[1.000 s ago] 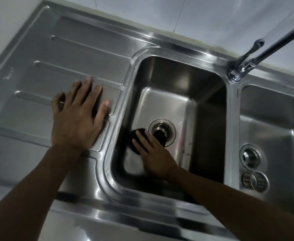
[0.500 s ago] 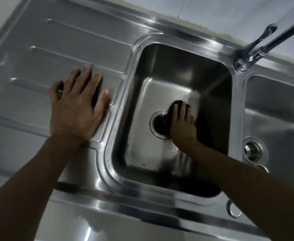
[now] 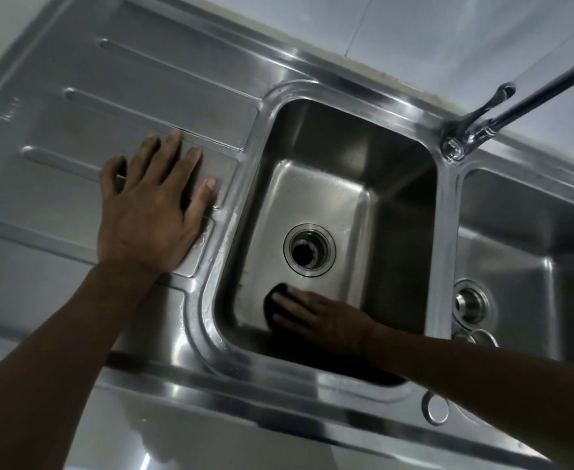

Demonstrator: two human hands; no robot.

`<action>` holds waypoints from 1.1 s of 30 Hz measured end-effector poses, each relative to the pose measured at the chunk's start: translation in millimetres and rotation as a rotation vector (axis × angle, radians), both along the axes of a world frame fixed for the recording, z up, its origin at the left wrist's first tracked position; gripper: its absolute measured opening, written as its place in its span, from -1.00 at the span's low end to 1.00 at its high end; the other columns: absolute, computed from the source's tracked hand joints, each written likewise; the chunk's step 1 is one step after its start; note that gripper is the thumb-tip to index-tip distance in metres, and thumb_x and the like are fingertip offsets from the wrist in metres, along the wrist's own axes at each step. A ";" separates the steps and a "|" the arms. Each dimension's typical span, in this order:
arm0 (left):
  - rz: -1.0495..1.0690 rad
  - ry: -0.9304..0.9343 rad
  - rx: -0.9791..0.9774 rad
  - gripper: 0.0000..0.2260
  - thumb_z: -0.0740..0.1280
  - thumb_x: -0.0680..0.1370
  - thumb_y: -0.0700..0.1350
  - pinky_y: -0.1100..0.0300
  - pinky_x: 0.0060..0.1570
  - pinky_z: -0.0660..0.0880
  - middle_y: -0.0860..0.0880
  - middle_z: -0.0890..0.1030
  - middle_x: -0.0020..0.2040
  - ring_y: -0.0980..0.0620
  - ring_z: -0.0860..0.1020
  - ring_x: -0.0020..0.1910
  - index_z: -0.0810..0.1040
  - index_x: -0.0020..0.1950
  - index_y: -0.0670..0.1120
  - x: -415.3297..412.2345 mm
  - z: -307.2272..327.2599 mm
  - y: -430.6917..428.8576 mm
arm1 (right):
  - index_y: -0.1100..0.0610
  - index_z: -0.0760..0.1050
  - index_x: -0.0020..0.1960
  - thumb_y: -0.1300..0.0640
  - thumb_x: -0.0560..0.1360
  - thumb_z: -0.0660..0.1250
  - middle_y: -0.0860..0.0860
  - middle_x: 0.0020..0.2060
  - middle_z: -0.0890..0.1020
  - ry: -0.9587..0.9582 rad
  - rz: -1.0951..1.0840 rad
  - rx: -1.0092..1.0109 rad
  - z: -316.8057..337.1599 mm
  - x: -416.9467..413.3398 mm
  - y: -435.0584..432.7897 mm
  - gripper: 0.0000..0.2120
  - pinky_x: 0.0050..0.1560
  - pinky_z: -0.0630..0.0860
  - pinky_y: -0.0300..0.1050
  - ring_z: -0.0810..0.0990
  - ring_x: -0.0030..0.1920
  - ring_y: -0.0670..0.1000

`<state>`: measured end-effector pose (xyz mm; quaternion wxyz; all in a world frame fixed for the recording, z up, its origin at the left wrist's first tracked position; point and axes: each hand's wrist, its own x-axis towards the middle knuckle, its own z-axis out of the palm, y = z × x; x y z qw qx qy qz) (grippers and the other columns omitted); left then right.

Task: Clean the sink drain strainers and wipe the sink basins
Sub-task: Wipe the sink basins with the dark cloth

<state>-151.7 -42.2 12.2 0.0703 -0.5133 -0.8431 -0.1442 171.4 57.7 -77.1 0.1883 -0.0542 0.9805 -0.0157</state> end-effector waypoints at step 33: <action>-0.003 -0.023 0.032 -0.44 -0.01 0.69 0.33 -0.21 0.47 0.16 -0.02 0.30 0.63 -0.06 0.23 0.62 0.37 0.54 0.03 -5.2 -8.4 0.7 | 0.28 -0.32 0.61 -0.28 0.62 0.12 0.45 0.55 -0.22 -0.604 -0.406 0.325 31.5 -8.0 75.9 -0.06 0.54 0.12 0.18 -0.02 0.59 0.41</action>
